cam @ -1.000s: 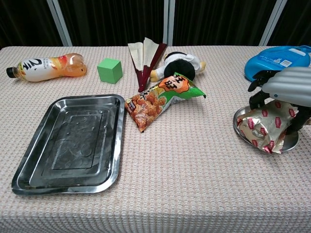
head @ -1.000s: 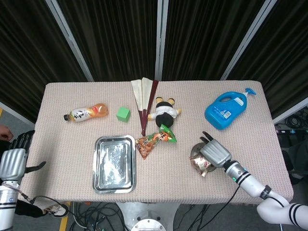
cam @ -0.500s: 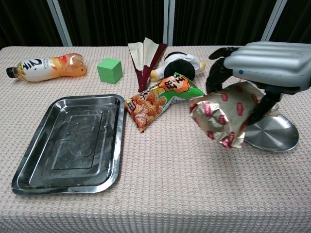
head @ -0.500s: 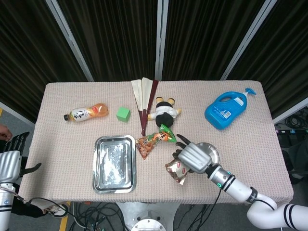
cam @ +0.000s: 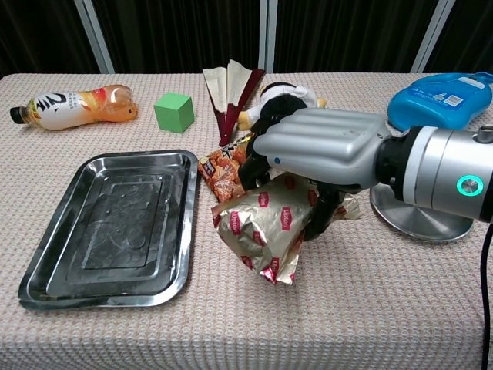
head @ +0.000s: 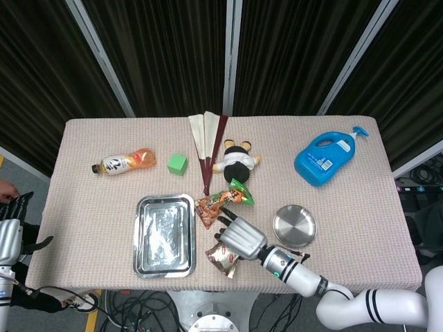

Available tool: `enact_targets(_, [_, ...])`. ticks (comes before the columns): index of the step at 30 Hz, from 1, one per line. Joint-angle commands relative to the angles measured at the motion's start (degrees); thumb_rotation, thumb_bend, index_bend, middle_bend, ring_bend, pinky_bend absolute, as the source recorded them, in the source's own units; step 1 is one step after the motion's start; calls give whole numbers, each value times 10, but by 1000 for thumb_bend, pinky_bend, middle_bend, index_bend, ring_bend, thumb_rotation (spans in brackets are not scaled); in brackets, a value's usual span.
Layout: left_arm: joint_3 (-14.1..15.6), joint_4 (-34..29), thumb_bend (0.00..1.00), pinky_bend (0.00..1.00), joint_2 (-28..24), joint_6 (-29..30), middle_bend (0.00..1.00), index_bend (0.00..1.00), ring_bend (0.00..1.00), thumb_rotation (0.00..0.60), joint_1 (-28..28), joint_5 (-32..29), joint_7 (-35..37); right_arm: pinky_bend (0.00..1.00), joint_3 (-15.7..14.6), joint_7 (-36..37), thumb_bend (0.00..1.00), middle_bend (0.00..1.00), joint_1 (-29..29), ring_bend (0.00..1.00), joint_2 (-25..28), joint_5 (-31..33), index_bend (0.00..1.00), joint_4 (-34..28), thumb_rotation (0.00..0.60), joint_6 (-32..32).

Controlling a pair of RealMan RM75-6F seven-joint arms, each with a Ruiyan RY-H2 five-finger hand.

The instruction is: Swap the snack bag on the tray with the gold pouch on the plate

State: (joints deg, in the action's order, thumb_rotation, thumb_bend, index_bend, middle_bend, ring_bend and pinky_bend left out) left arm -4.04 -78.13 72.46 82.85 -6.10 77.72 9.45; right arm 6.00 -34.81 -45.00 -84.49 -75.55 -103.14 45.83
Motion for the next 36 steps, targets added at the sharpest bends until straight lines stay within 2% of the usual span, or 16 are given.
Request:
enact_targets(1, [-1, 2, 91, 157, 1, 0, 92, 56, 69, 600, 2, 0, 2, 0, 3, -10, 13, 249, -8, 0, -9, 11, 149, 3, 600, 5])
enact_targets(5, [-3, 3, 92, 157, 0, 2, 92, 57, 69, 600, 6, 0, 4, 0, 4, -11, 13, 182, -14, 0, -14, 9, 72, 8, 600, 14])
enact_targets(11, [-6, 0, 91, 157, -3, 2, 92, 57, 69, 600, 9, 3, 7, 0, 13, -20, 13, 168, -14, 0, -3, 4, 62, 11, 600, 47])
enact_targets(16, [-6, -2, 92, 157, -4, -1, 92, 58, 69, 600, 9, 6, 8, 0, 29, -60, 13, 140, -26, 0, 5, 55, 15, 28, 600, 49])
enact_targets(27, [-9, -4, 91, 157, -3, -5, 92, 57, 69, 600, 10, 7, 8, 0, 58, -126, 12, 113, -123, 0, -87, 195, 0, 186, 600, -13])
enact_targets(30, [-11, -1, 91, 157, -1, -7, 92, 57, 69, 600, 11, 5, 14, 0, 58, -121, 13, 161, -142, 0, -117, 223, 2, 225, 600, -28])
enact_targets(32, [-10, 0, 91, 157, 0, -11, 92, 57, 69, 600, 10, 5, 20, 0, 56, -119, 24, 221, -152, 0, -137, 228, 39, 249, 600, -26])
enact_targets(33, [-10, 1, 91, 157, 1, -11, 92, 57, 69, 600, 10, 6, 20, 0, 56, -117, 37, 273, -153, 3, -146, 224, 94, 259, 600, -18])
enact_targets(36, [-8, 3, 92, 157, 3, -10, 92, 58, 69, 600, 11, 10, 21, 0, 52, -109, 75, 454, -154, 79, -171, 201, 365, 287, 600, 10])
